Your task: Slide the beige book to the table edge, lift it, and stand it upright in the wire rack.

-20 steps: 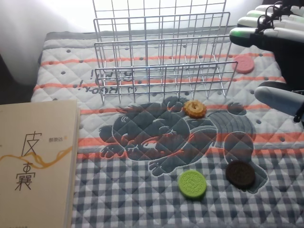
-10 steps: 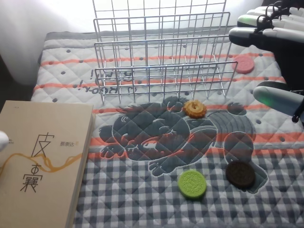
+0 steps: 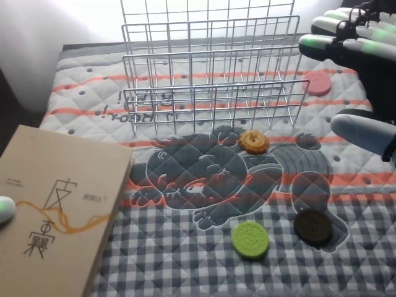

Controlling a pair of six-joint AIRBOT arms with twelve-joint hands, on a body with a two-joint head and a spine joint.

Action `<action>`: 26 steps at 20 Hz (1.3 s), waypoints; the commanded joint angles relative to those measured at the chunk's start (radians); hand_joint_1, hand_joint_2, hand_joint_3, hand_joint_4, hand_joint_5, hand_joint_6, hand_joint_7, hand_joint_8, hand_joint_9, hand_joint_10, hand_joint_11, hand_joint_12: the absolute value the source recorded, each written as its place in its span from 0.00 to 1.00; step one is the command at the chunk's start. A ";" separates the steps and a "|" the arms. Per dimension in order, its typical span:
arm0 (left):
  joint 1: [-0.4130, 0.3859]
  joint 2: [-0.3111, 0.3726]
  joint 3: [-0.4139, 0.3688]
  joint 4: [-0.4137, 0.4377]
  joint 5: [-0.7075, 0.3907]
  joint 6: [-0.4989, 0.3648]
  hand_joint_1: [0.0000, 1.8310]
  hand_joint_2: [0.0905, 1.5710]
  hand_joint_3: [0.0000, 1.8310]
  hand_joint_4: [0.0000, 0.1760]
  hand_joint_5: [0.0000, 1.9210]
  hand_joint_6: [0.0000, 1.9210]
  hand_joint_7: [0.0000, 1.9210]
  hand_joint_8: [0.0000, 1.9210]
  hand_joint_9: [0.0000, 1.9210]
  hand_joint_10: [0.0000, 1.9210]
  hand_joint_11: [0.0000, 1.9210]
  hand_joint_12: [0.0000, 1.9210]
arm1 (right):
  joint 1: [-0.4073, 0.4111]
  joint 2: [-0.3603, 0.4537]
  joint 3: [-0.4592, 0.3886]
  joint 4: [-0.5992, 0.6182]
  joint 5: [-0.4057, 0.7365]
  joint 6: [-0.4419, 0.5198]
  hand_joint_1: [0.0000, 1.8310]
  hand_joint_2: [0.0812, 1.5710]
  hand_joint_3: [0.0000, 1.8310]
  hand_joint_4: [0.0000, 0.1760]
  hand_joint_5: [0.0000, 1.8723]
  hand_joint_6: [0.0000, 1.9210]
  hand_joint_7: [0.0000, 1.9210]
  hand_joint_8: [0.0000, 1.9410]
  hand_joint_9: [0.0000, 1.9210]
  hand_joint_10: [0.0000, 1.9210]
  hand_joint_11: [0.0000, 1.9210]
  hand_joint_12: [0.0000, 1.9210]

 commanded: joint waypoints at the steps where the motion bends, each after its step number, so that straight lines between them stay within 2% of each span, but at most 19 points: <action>1: 0.009 -0.002 0.006 -0.050 -0.094 0.015 0.66 0.75 0.00 0.00 0.44 0.54 0.41 0.77 0.31 0.76 0.25 0.96 | 0.007 -0.001 0.002 0.019 0.121 0.005 0.26 0.82 0.00 0.01 0.21 0.00 0.14 0.00 0.11 0.00 0.04 0.14; 2: 0.024 -0.002 0.006 -0.082 -0.114 0.017 0.65 0.75 0.00 0.00 0.45 0.62 0.40 0.70 0.30 0.58 0.17 0.82 | 0.007 -0.001 0.001 0.019 0.121 0.006 0.26 0.82 0.00 0.00 0.21 0.00 0.14 0.00 0.11 0.00 0.05 0.14; 3: 0.035 -0.001 0.006 -0.109 -0.128 0.019 0.64 0.75 0.00 0.00 0.45 0.63 0.39 0.70 0.30 0.52 0.13 0.80 | 0.007 -0.001 0.000 0.019 0.121 0.006 0.26 0.82 0.00 0.00 0.21 0.00 0.15 0.00 0.12 0.00 0.07 0.12; 5: 0.052 -0.001 0.006 -0.157 -0.150 0.026 0.64 0.76 0.00 0.00 0.45 0.63 0.36 0.72 0.28 0.51 0.10 0.80 | 0.007 0.000 -0.001 0.019 0.121 0.006 0.26 0.81 0.00 0.00 0.21 0.00 0.15 0.00 0.13 0.00 0.08 0.11; 7: 0.060 -0.001 0.005 -0.184 -0.172 0.026 0.64 0.75 0.00 0.00 0.45 0.63 0.38 0.69 0.30 0.51 0.13 0.81 | 0.005 0.000 -0.003 0.020 0.121 0.006 0.27 0.81 0.00 0.00 0.20 0.00 0.15 0.00 0.13 0.00 0.09 0.08; 9: 0.061 -0.001 -0.003 -0.189 -0.197 0.026 0.65 0.75 0.00 0.00 0.45 0.64 0.41 0.64 0.37 0.32 0.15 0.71 | 0.003 0.000 -0.003 0.021 0.121 0.007 0.27 0.81 0.00 0.00 0.20 0.00 0.15 0.00 0.12 0.00 0.08 0.07; 10: 0.061 -0.001 -0.007 -0.189 -0.209 0.026 0.65 0.75 0.00 0.00 0.45 0.64 0.41 0.64 0.37 0.32 0.15 0.71 | 0.003 0.000 -0.004 0.022 0.121 0.007 0.27 0.81 0.00 0.00 0.20 0.00 0.15 0.00 0.12 0.00 0.08 0.07; 11: 0.061 -0.001 -0.014 -0.190 -0.233 0.026 0.64 0.74 0.00 0.07 0.44 0.64 0.42 0.64 0.40 0.27 0.16 0.71 | 0.002 0.000 -0.005 0.024 0.121 0.007 0.27 0.81 0.00 0.00 0.20 0.00 0.15 0.00 0.12 0.00 0.07 0.07; 12: 0.061 0.000 -0.020 -0.192 -0.258 0.026 0.72 0.73 0.00 0.00 0.40 0.62 0.48 0.56 0.43 0.62 0.29 0.66 | 0.001 0.000 -0.006 0.026 0.122 0.007 0.28 0.82 0.00 0.00 0.19 0.00 0.15 0.00 0.12 0.00 0.07 0.06; 13: 0.061 0.002 -0.026 -0.195 -0.285 0.025 0.75 0.71 0.00 0.00 0.41 0.54 0.50 0.53 0.48 0.67 0.40 0.62 | 0.000 0.000 -0.006 0.028 0.122 0.007 0.29 0.82 0.00 0.00 0.19 0.00 0.14 0.00 0.12 0.00 0.08 0.06; 14: 0.060 0.006 -0.031 -0.198 -0.312 0.024 0.75 0.69 0.00 0.00 0.42 0.50 0.53 0.49 0.53 0.64 0.47 0.57 | -0.001 0.000 -0.006 0.029 0.122 0.007 0.29 0.82 0.00 0.00 0.19 0.00 0.14 0.00 0.12 0.00 0.08 0.07; 15: 0.060 0.011 -0.038 -0.203 -0.342 0.024 0.75 0.71 0.00 0.00 0.40 0.56 0.48 0.53 0.50 0.66 0.50 0.53 | -0.002 0.000 -0.006 0.030 0.122 0.008 0.29 0.82 0.00 0.00 0.18 0.00 0.13 0.00 0.11 0.00 0.08 0.07; 16: 0.060 0.015 -0.046 -0.212 -0.376 0.023 0.80 0.71 0.00 0.00 0.41 0.54 0.47 0.52 0.47 0.63 0.43 0.78 | -0.003 0.000 -0.007 0.031 0.122 0.008 0.30 0.83 0.00 0.00 0.18 0.00 0.13 0.00 0.11 0.00 0.07 0.06; 17: 0.060 0.015 -0.052 -0.227 -0.412 0.023 0.81 0.70 0.00 0.00 0.45 0.52 0.50 0.46 0.49 0.58 0.41 0.83 | -0.004 0.000 -0.007 0.032 0.122 0.008 0.29 0.83 0.00 0.00 0.18 0.00 0.14 0.00 0.11 0.00 0.08 0.06; 21: 0.033 -0.002 -0.060 -0.289 -0.546 0.017 0.82 0.70 0.00 0.00 0.45 0.56 0.52 0.47 0.48 0.57 0.37 0.83 | -0.005 -0.001 -0.008 0.037 0.122 0.008 0.29 0.83 0.00 0.00 0.18 0.00 0.15 0.00 0.12 0.00 0.08 0.06; 23: 0.008 -0.005 -0.059 -0.294 -0.584 0.017 0.81 0.72 0.00 0.00 0.43 0.63 0.50 0.53 0.42 0.64 0.29 0.87 | -0.007 -0.001 -0.008 0.040 0.122 0.008 0.30 0.83 0.00 0.00 0.18 0.00 0.15 0.00 0.13 0.00 0.09 0.06; 24: -0.009 -0.005 -0.057 -0.294 -0.602 0.018 0.81 0.73 0.00 0.00 0.42 0.64 0.48 0.55 0.42 0.65 0.29 0.87 | -0.009 -0.001 -0.008 0.041 0.122 0.008 0.29 0.83 0.00 0.00 0.17 0.00 0.15 0.00 0.12 0.00 0.09 0.05; 26: -0.041 -0.008 -0.050 -0.291 -0.614 0.025 0.81 0.72 0.00 0.00 0.41 0.61 0.46 0.54 0.45 0.61 0.37 0.86 | -0.010 -0.002 -0.008 0.044 0.122 0.008 0.28 0.83 0.00 0.00 0.17 0.00 0.15 0.00 0.12 0.00 0.09 0.05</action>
